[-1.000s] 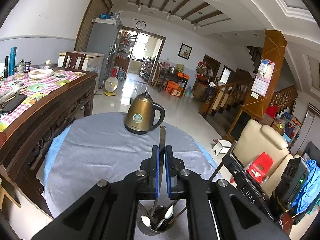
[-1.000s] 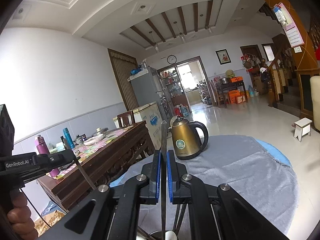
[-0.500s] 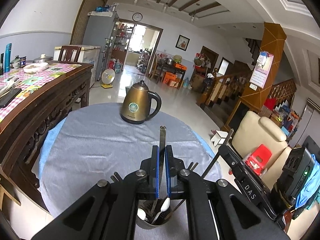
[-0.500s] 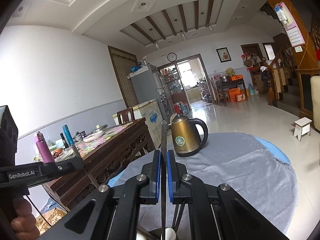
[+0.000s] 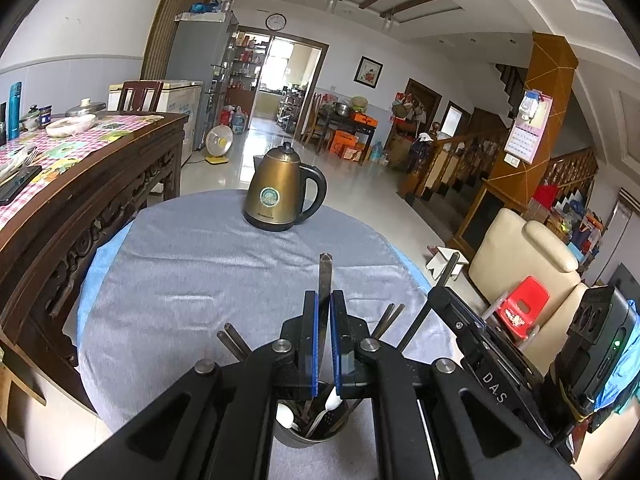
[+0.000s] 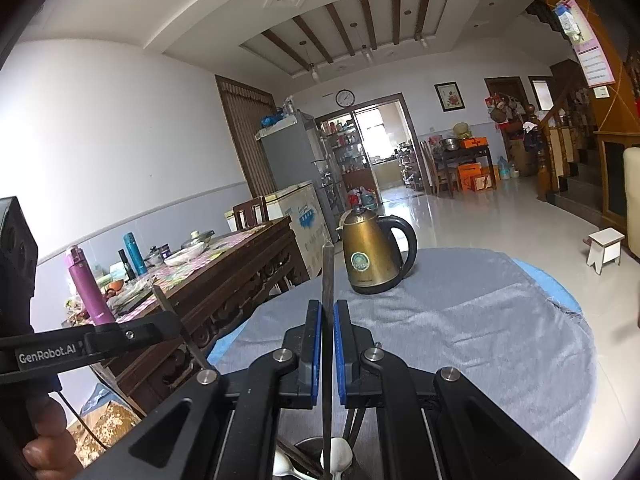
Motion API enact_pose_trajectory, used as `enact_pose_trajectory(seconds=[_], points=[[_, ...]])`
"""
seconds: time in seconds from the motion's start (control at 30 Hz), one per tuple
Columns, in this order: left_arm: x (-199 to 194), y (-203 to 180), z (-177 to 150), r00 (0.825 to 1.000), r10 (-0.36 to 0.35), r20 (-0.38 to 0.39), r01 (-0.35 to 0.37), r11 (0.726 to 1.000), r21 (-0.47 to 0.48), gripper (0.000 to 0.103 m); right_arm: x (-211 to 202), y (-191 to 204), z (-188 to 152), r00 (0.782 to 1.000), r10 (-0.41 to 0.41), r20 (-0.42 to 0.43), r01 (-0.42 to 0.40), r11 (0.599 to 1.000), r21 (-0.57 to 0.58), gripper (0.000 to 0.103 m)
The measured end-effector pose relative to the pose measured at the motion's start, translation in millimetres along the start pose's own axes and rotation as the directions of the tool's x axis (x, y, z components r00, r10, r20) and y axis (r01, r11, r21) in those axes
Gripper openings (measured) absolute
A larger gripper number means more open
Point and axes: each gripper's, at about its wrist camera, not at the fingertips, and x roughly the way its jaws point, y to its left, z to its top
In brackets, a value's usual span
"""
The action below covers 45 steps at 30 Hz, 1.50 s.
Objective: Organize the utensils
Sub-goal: 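Lower both chopsticks into the metal cup, then open both tools to release the chopsticks and pull them back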
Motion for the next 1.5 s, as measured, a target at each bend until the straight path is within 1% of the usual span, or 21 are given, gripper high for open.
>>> enact_pose_trajectory(seconds=[0.3, 0.47, 0.7, 0.93, 1.07, 1.2, 1.27, 1.33, 1.37, 1.4, 1.43, 1.5], points=[[6, 2, -6, 1.0, 0.008, -0.02, -0.008, 1.0, -0.003, 0.006, 0, -3, -10, 1.0, -0.003, -0.031, 0.003, 1.0, 0.004, 0.007], [12, 4, -12, 0.999, 0.018, -0.045, -0.018, 1.0, -0.003, 0.006, 4, -1, -15, 0.998, -0.003, -0.058, 0.002, 1.0, -0.002, 0.007], [21, 9, -18, 0.996, 0.054, -0.078, -0.054, 0.999, -0.007, 0.006, 14, -4, -27, 0.992, -0.009, -0.129, 0.009, 1.0, 0.001, 0.007], [25, 11, -22, 0.994, 0.055, -0.096, -0.056, 0.998, -0.01, 0.006, 18, -8, -31, 0.988, -0.009, -0.153, 0.011, 1.0, 0.012, 0.008], [28, 13, -23, 0.992, 0.058, -0.109, -0.06, 0.998, -0.014, 0.006, 23, -9, -35, 0.98, 0.004, -0.197, 0.0, 1.0, 0.024, 0.009], [29, 17, -25, 0.99, 0.062, -0.123, -0.065, 0.998, -0.022, 0.006, 24, -14, -36, 0.979, 0.001, -0.206, 0.008, 0.999, 0.044, 0.01], [29, 18, -26, 0.989, 0.069, -0.128, -0.073, 0.997, -0.021, 0.012, 23, -19, -34, 0.978, 0.01, -0.207, 0.004, 0.998, 0.071, 0.01], [27, 19, -27, 0.989, 0.087, -0.118, -0.09, 0.996, -0.016, 0.032, 21, -23, -33, 0.979, 0.012, -0.202, 0.006, 0.996, 0.09, 0.01], [25, 18, -28, 0.989, 0.101, -0.106, -0.103, 0.995, -0.009, 0.037, 19, -24, -32, 0.98, 0.008, -0.197, 0.01, 0.996, 0.093, 0.01], [22, 17, -28, 0.989, 0.115, -0.092, -0.116, 0.993, 0.001, 0.048, 18, -25, -32, 0.981, 0.004, -0.193, 0.014, 0.995, 0.095, 0.01], [20, 17, -28, 0.989, 0.122, -0.084, -0.122, 0.992, 0.004, 0.056, 16, -27, -31, 0.982, 0.001, -0.189, 0.018, 0.995, 0.099, 0.011], [15, 17, -27, 0.989, 0.13, -0.065, -0.129, 0.992, 0.007, 0.059, 13, -30, -31, 0.982, -0.005, -0.187, 0.026, 0.994, 0.11, 0.011]])
